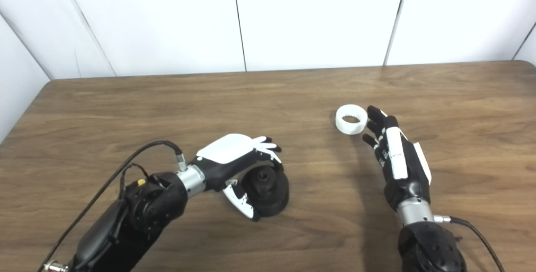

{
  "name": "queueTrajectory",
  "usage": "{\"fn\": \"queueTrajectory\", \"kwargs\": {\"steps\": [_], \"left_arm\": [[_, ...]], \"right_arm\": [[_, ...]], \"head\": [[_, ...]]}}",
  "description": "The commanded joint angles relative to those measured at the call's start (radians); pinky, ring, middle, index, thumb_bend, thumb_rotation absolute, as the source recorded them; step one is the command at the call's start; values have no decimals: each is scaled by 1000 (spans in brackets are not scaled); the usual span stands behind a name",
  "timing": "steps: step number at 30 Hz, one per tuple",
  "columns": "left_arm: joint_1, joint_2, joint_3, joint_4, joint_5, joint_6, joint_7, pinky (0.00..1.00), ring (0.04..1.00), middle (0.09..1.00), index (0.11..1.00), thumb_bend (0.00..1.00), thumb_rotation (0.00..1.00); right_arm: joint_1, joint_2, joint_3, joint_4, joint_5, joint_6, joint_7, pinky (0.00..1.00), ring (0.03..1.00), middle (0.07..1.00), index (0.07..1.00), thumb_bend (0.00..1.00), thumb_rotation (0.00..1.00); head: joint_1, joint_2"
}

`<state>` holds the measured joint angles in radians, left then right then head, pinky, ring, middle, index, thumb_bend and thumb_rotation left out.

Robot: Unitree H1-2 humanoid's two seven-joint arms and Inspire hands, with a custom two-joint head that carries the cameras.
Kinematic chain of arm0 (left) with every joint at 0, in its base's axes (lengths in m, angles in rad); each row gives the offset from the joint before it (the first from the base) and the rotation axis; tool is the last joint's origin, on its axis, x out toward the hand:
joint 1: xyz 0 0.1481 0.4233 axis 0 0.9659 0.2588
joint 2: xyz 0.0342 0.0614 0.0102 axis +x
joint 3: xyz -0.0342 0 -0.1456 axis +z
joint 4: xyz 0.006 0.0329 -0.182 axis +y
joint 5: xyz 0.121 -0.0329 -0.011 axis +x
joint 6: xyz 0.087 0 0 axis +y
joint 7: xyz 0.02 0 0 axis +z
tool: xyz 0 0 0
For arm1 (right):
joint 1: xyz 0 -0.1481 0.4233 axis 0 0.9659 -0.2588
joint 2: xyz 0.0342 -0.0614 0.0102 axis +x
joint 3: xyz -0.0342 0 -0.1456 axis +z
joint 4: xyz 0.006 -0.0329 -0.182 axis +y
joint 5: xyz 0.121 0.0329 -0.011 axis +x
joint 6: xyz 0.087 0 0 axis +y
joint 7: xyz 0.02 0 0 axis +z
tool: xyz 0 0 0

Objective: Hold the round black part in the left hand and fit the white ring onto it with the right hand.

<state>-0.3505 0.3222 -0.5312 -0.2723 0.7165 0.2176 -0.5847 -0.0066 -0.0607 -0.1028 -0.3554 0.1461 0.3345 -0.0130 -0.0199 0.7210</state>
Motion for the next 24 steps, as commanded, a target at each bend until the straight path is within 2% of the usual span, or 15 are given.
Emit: {"fn": "queueTrajectory", "kwargs": {"steps": [1, 8, 11, 12, 15, 24], "left_arm": [[-6, -3, -6, -22, 15, -17, -5, 909, 994, 932, 690, 925, 162], [8, -11, -4, -28, 8, -19, -18, 891, 998, 938, 692, 923, 157], [9, -10, -3, -26, 8, -22, -18, 897, 998, 939, 693, 919, 153], [9, -10, -2, -26, 6, -22, -19, 906, 999, 941, 693, 917, 147], [9, -10, -1, -24, 3, -24, -18, 924, 1000, 941, 696, 915, 144], [9, -12, 1, -16, -2, -22, -17, 940, 1000, 943, 701, 919, 152]], "right_arm": [[-23, 3, -5, -40, 9, -35, 3, 886, 931, 916, 856, 621, 916], [-26, -5, -4, -43, -6, -35, 1, 873, 930, 916, 854, 612, 911], [-28, -16, -2, -45, -16, -41, 5, 864, 920, 915, 860, 580, 835], [-29, -20, -3, -47, -16, -40, 8, 867, 914, 916, 860, 532, 738], [-34, -28, -10, -55, -7, -36, 9, 865, 908, 916, 855, 511, 656], [-44, -34, -15, -61, 0, -21, 8, 859, 897, 904, 846, 505, 678]], "head": [[-1, 1], [-4, 4], [-6, 5], [-6, 4], [-7, 4], [-4, 5]]}}
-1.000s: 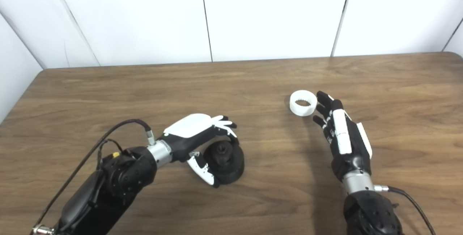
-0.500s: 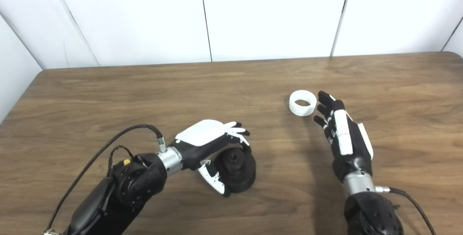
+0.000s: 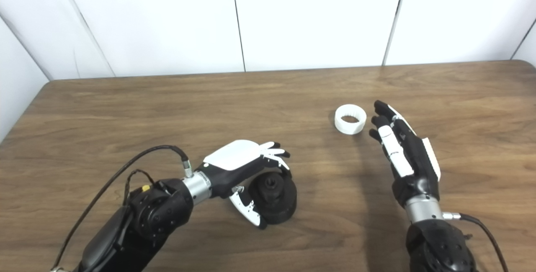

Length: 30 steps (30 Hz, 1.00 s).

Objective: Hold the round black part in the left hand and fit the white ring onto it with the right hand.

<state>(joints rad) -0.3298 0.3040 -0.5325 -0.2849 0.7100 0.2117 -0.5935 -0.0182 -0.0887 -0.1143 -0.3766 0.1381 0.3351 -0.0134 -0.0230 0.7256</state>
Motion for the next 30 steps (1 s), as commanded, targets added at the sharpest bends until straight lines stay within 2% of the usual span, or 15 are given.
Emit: {"fn": "queueTrajectory", "kwargs": {"steps": [1, 7, 17, 20, 24, 26, 30], "left_arm": [[-12, 6, 2, -2, 7, -17, -7, 939, 1000, 943, 702, 919, 152], [-16, 8, 4, 5, 8, -22, -3, 920, 1000, 938, 698, 928, 151], [-12, 5, 12, 5, -1, -12, -13, 901, 1000, 938, 707, 944, 145], [-9, 5, 14, 7, -3, -13, -12, 902, 1000, 937, 710, 948, 147], [-3, 0, 19, 12, -13, -13, -7, 891, 1000, 938, 722, 963, 156], [0, -4, 22, 14, -21, -9, -8, 901, 1000, 940, 741, 975, 163], [7, -13, 26, 16, -30, 0, -10, 888, 1000, 940, 761, 985, 164]], "right_arm": [[-33, -6, -4, -40, 7, -21, 8, 857, 896, 903, 845, 505, 680], [-36, -8, -3, -42, 1, -10, 4, 845, 897, 903, 849, 521, 724], [-51, -19, -9, -55, 1, 3, 4, 862, 910, 910, 851, 524, 734], [-60, -38, 0, -57, -36, 5, 2, 861, 915, 908, 843, 515, 659], [-95, -77, 9, -50, -92, 30, 2, 827, 887, 892, 823, 628, 634], [-118, -97, 7, -48, -92, 48, 14, 813, 879, 887, 821, 663, 616], [-144, -124, 3, -42, -72, 57, 34, 828, 890, 888, 814, 659, 564]], "head": [[0, 0], [0, 0], [-1, 5], [-3, 5], [-4, 4], [-4, 5], [-4, 6]]}}
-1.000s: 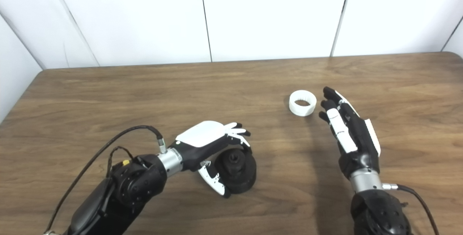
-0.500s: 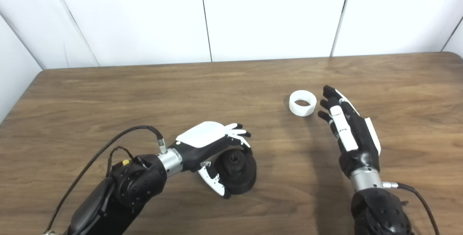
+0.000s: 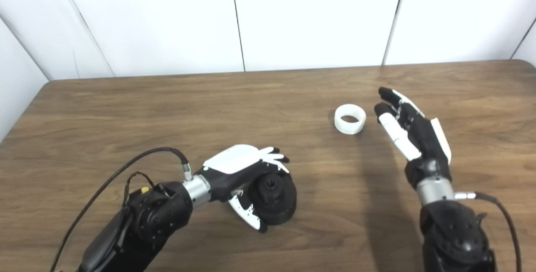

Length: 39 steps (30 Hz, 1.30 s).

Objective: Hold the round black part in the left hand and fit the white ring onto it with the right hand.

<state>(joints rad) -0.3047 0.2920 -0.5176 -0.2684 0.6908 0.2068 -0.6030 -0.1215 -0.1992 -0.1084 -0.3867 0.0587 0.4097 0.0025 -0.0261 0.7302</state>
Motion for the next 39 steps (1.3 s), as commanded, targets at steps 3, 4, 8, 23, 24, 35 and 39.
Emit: {"fn": "queueTrajectory", "kwargs": {"steps": [3, 4, 8, 23, 24, 35, 39], "left_arm": [[-12, -8, 15, 1, -12, 6, 1, 900, 1000, 938, 765, 986, 168], [-11, -9, 16, 2, -12, 7, 1, 904, 1000, 938, 767, 986, 169], [-5, -11, 17, 5, -12, 8, 3, 911, 1000, 939, 768, 978, 177], [14, -22, 24, 16, -15, 23, 14, 922, 1000, 943, 785, 979, 193], [14, -22, 23, 16, -15, 21, 15, 924, 1000, 943, 784, 978, 194], [11, -25, 25, 10, -12, 22, 20, 926, 1000, 941, 780, 977, 184], [9, -27, 24, 11, -12, 19, 22, 925, 1000, 939, 799, 978, 187]], "right_arm": [[-51, -31, 0, -29, 1, -12, 27, 809, 882, 881, 802, 669, 565], [-53, -34, 0, -28, 0, -10, 29, 805, 880, 879, 800, 674, 566], [-65, -60, 11, -28, -29, 7, 41, 775, 864, 865, 792, 648, 534], [-124, -212, 121, 54, -259, -11, 101, 865, 900, 877, 729, 737, 412], [-127, -218, 125, 60, -268, -11, 106, 859, 900, 881, 727, 745, 410], [-220, -303, 204, 214, -391, -57, 172, 872, 909, 889, 742, 843, 335], [-271, -331, 242, 269, -433, -78, 199, 869, 918, 895, 761, 900, 359]], "head": [[-1, 2], [-1, 3], [-1, 5], [2, 7], [2, 7], [-1, 8], [0, 8]]}}
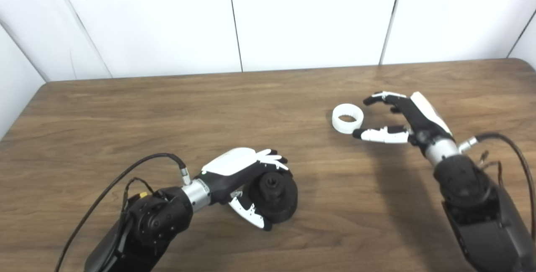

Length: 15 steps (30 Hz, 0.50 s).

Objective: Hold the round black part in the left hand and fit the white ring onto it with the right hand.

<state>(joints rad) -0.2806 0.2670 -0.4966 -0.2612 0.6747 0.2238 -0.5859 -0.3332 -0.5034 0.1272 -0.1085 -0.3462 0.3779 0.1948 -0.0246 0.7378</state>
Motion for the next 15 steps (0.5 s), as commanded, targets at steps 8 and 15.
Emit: {"fn": "queueTrajectory", "kwargs": {"steps": [8, 15], "left_arm": [[-26, -8, 9, -6, 10, 18, -3, 902, 1000, 944, 835, 984, 198], [-40, -8, 22, -7, 2, 12, -5, 939, 1000, 944, 841, 987, 187]], "right_arm": [[-135, -34, 50, 69, -73, -55, 48, 847, 927, 889, 758, 986, 362], [-169, -19, 62, 103, -92, -33, 84, 864, 954, 906, 768, 970, 350]], "head": [[0, 0], [-3, 0]]}}
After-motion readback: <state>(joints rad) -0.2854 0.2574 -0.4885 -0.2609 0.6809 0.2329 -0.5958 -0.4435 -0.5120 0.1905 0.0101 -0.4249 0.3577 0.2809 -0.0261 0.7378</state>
